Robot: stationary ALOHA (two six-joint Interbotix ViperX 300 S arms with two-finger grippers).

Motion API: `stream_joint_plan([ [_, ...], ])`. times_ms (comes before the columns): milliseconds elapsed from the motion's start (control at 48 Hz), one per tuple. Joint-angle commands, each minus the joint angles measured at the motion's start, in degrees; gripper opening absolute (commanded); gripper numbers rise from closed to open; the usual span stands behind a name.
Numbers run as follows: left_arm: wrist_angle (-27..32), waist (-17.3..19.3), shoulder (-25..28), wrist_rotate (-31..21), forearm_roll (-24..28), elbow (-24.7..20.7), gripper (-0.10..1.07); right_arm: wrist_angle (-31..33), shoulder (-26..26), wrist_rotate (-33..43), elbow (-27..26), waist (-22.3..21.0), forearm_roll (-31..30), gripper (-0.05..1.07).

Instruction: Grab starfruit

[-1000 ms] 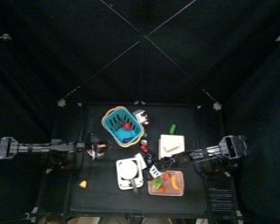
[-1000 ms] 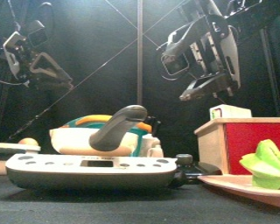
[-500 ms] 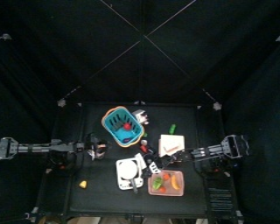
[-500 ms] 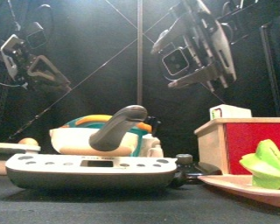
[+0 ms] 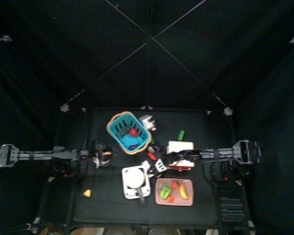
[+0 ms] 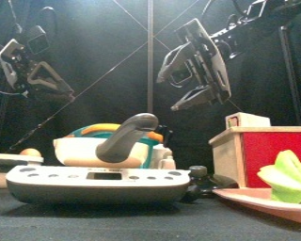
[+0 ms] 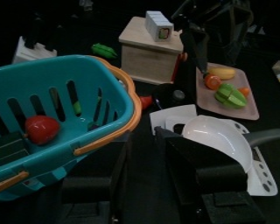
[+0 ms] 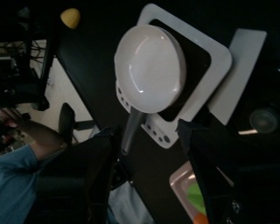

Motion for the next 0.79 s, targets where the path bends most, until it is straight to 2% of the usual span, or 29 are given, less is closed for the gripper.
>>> stream_joint_plan([
  [0,-0.18,0.18,0.00,-0.09,-0.18,-0.79,0.71,6.15,-2.02,6.77,-2.55,-0.97,-5.19,0.88],
  [167,-0.18,0.18,0.09,-0.09,-0.26,-0.70,0.71,17.84,-1.85,22.50,-7.38,-0.53,-22.59,0.89],
  [271,-0.18,0.18,0.00,0.00,-0.26,-0.70,0.71,21.88,-1.85,31.03,-9.84,1.76,-30.50,0.89],
  [396,-0.09,0.18,0.00,-0.09,-0.26,-0.44,0.71,20.21,-1.58,40.69,-10.46,7.12,-35.60,0.89],
  [625,-0.18,0.18,0.00,0.00,-0.26,-0.35,0.71,19.07,-1.41,58.45,-7.82,15.91,-41.04,0.89],
  [771,-0.18,0.18,0.09,0.00,-0.26,-0.35,0.71,18.81,-0.62,70.84,-6.86,21.36,-48.16,0.89],
])
